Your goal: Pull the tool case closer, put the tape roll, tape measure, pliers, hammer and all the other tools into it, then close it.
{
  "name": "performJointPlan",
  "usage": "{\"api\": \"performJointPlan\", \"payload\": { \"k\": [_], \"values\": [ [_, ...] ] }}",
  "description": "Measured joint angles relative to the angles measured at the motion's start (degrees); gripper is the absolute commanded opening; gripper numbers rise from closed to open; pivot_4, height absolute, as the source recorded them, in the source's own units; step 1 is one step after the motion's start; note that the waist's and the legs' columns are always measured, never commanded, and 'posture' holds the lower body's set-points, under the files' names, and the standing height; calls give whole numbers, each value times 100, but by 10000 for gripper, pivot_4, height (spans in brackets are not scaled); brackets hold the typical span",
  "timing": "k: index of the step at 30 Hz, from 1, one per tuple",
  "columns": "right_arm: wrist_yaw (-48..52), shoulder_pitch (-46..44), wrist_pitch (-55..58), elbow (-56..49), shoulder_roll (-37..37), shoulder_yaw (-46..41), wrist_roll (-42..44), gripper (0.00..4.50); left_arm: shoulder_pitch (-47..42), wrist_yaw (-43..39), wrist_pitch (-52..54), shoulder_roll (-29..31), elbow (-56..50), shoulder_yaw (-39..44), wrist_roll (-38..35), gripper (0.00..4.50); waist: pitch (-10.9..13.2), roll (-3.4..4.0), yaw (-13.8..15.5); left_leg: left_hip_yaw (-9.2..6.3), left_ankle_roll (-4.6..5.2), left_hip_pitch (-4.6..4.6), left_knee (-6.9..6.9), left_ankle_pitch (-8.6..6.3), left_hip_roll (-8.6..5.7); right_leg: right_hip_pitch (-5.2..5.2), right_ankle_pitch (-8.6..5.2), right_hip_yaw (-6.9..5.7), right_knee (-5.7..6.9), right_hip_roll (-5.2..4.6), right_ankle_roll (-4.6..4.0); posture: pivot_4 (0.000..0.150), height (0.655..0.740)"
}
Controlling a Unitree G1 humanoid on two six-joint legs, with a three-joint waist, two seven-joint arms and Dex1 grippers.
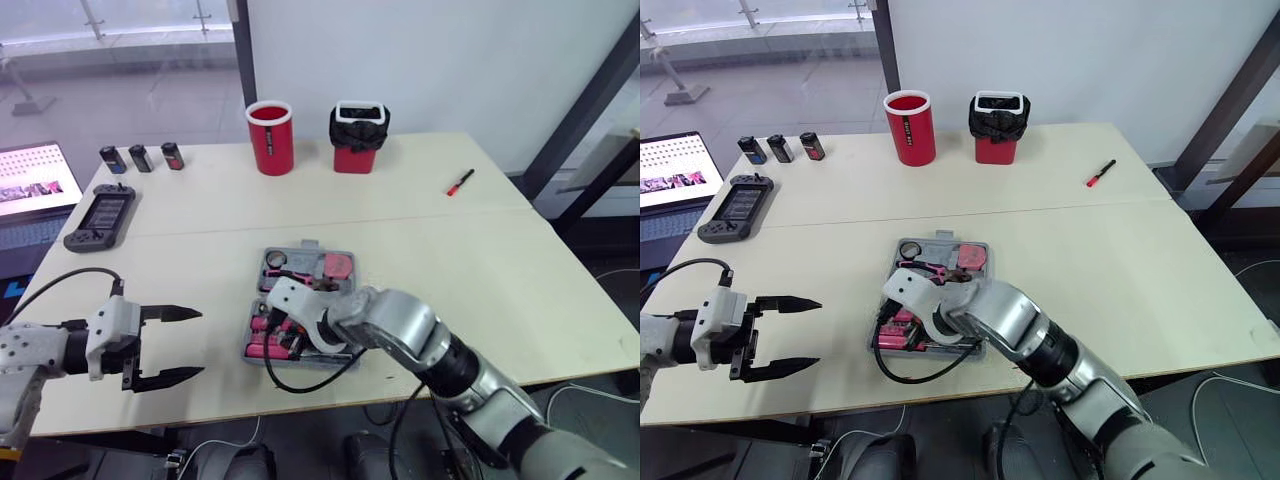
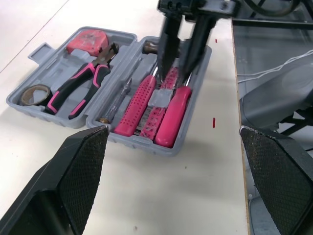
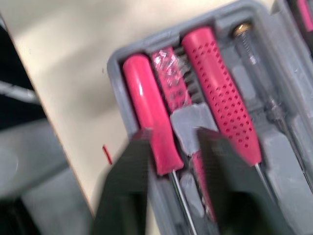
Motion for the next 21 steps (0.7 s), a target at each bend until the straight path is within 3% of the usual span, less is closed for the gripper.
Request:
{"api": "performJointPlan", "payload": {
  "k": [8, 21],
  "values": [
    [81, 773, -1335, 23, -270, 16, -464, 525, -2, 0, 70, 0, -1, -1, 4, 45000, 0, -1, 13, -1, 0, 1, 1, 0, 0, 2, -1, 1, 1, 2, -2, 1500, 7387],
    [206, 1155, -1611, 94, -306, 121, -860, 525, -48, -6, 107, 0, -1, -1, 57, 45000, -2, -2, 15, -1, 0, 5, 2, 0, 2, 7, -8, 2, 1, 6, -14, 1500, 7387]
  ]
}}
